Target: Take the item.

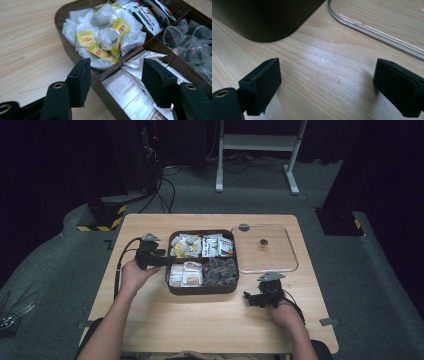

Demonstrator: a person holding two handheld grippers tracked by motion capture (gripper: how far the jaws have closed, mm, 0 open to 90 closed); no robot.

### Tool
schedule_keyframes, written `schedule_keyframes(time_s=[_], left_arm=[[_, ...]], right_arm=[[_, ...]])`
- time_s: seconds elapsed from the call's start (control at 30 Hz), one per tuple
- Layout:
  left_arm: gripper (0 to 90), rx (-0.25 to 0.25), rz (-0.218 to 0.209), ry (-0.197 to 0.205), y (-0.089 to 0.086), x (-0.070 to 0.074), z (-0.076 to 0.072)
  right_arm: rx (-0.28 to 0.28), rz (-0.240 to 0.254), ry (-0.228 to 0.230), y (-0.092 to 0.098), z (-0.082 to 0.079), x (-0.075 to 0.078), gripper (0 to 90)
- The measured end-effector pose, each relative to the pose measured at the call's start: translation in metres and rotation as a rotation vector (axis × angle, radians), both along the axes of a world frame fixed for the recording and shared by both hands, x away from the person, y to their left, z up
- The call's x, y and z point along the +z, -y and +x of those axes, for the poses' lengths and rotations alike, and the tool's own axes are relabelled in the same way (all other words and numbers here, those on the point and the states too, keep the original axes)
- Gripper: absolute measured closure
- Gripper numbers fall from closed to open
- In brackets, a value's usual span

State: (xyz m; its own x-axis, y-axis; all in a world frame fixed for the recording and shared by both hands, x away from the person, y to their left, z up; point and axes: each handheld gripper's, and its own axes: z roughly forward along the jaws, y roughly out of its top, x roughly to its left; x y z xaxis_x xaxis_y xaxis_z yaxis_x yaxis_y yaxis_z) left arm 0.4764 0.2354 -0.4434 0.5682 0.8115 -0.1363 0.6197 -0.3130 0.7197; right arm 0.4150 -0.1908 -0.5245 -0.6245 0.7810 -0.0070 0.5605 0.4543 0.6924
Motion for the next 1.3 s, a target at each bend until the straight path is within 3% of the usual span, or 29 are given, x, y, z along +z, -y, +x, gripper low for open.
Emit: schedule_keyframes(time_s=[0.3,0.47,0.57,0.6,0.73,1.3], left_arm=[[44.8,-0.050,0.037,0.013,0.017,-0.005,0.002],[47.3,-0.076,0.027,-0.004,0.021,-0.008,0.004],[49.9,-0.091,0.036,0.008,0.026,-0.008,0.004],[54.1,-0.102,0.028,0.007,0.028,-0.008,0.003],[57.3,-0.128,0.016,-0.044,0.032,-0.011,0.008],[71.9,-0.170,0.104,-0.084,0.050,-0.023,0.018]], right_arm=[[-0.005,0.002,0.000,0.001,-0.002,0.000,7.8],[-0.002,0.001,0.002,0.001,-0.003,0.000,7.9],[-0.002,0.000,0.001,0.001,-0.004,0.000,7.8],[-0.003,0.000,0.000,0.001,-0.004,0.000,7.8],[-0.005,0.001,-0.001,0.001,-0.005,0.000,7.9],[-0.009,0.001,0.000,0.002,-0.011,0.000,7.9]])
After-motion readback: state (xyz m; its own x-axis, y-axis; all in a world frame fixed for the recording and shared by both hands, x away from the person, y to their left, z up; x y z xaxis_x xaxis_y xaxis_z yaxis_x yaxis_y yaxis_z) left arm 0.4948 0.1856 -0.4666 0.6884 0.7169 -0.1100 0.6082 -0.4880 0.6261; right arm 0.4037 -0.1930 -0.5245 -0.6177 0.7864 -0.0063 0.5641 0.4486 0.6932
